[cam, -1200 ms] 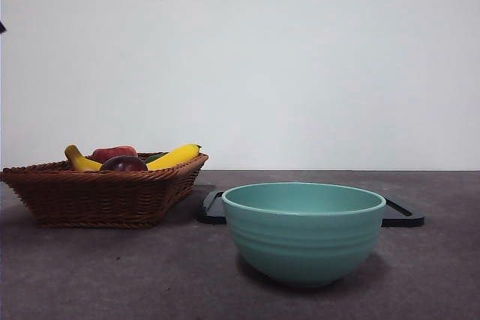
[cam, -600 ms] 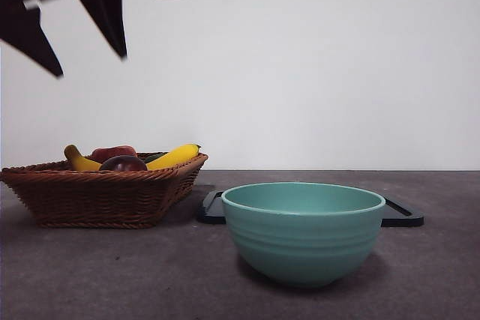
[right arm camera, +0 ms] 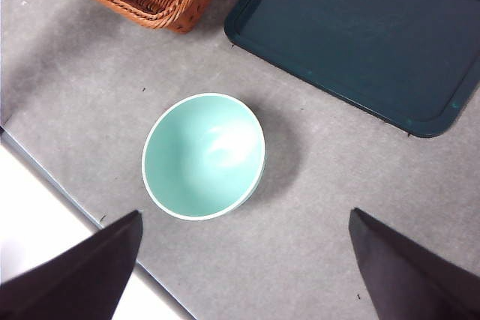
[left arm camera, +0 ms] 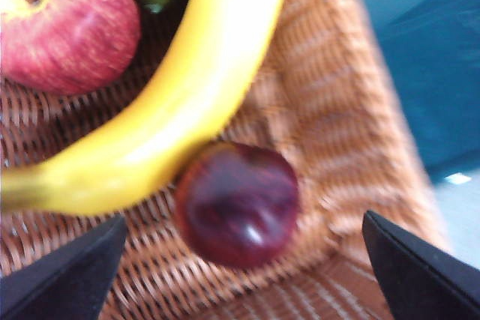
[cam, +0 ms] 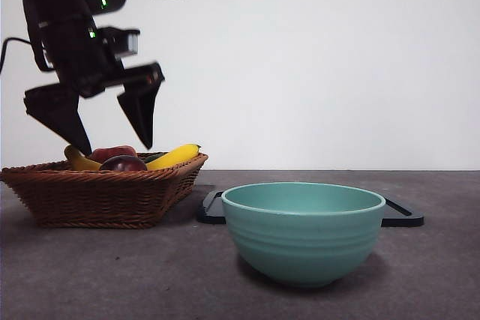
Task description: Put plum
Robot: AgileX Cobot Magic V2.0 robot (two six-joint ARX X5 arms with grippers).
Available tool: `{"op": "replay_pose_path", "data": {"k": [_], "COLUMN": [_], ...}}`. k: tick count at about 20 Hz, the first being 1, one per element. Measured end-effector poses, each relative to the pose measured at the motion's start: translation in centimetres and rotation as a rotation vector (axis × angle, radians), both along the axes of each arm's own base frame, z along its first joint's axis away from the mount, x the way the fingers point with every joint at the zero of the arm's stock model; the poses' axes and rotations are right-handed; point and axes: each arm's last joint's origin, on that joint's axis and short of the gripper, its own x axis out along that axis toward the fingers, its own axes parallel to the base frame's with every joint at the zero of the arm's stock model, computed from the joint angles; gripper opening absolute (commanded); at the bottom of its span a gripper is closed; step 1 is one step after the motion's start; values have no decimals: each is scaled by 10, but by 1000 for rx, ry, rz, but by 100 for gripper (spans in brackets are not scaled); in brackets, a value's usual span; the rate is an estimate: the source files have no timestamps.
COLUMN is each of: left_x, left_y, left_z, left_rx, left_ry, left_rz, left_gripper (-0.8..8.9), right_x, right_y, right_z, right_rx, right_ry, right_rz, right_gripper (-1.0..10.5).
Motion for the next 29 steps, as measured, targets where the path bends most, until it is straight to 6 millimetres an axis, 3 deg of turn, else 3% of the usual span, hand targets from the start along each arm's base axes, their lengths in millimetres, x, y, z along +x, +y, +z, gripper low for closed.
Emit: {"op": "replay_pose_path", "data": {"k": [17, 24, 29], "left_x": [15, 16, 15], "left_y": [-13, -15, -14], "left_z": [-37, -39, -37], "left_rx": [25, 23, 29], "left_ry": [55, 49, 66], "left_rz": [-18, -21, -21], "left_gripper": [446, 273, 274], "right_x": [2, 3, 3], "right_y": [0, 1, 1], "right_z": [2, 2, 2], "right_rx": [7, 10, 10], "right_ry": [-25, -36, -37], "right_rz": [0, 0, 0], "right_gripper": [442, 442, 442]}}
